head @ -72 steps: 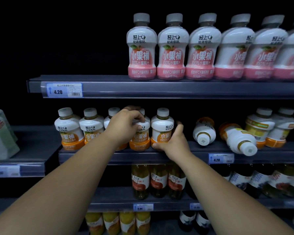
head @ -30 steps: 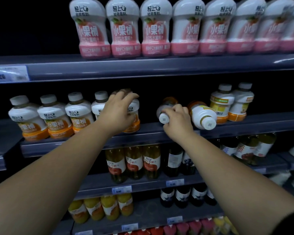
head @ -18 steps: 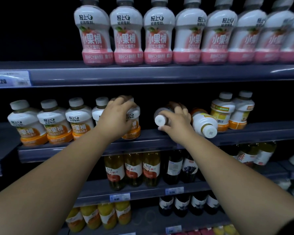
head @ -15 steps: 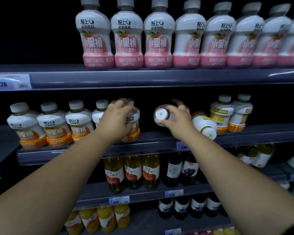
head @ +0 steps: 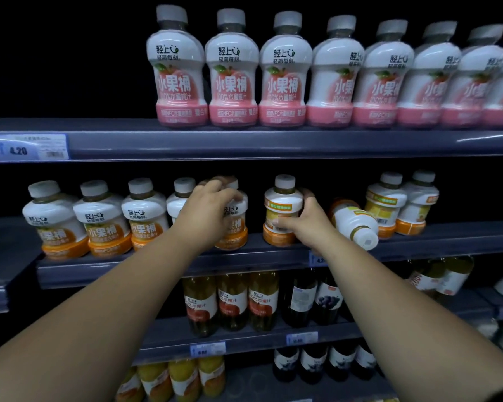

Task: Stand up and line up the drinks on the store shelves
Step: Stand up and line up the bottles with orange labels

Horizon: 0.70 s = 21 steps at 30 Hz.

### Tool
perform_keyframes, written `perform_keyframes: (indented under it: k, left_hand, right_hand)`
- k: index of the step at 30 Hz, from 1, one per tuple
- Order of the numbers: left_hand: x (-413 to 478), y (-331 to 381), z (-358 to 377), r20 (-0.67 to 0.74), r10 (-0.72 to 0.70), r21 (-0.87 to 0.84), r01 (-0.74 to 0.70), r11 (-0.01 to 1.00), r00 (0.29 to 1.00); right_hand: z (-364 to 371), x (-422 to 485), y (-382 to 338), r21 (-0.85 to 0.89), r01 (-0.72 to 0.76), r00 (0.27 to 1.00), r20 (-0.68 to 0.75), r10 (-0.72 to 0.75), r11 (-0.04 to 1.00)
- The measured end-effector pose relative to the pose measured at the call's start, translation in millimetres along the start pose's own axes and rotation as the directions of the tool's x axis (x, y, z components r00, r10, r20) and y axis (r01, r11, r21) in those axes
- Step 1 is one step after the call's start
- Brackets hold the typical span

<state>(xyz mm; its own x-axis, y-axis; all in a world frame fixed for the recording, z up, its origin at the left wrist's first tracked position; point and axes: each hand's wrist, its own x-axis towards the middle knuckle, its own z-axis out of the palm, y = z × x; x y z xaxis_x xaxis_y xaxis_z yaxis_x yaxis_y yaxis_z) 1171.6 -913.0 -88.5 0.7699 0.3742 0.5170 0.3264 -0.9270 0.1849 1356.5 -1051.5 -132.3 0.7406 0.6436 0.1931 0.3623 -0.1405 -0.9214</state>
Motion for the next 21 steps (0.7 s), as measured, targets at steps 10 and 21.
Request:
perform_keyframes:
  k: [10, 21]
  left_hand:
    - [-1, 2, -2, -0.008, -0.012, -0.013, 0.012, 1.000, 1.000]
    - [4, 3, 2, -0.030, -0.074, -0.203, 0.067, 0.977, 0.997]
  right_hand:
    - [26, -12, 6, -0.064, -0.068, 0.997, -0.051, 0.065, 0.996]
    - [24, -11, 4, -0.067, 0.003, 0.998, 0.067, 0.001, 0.998]
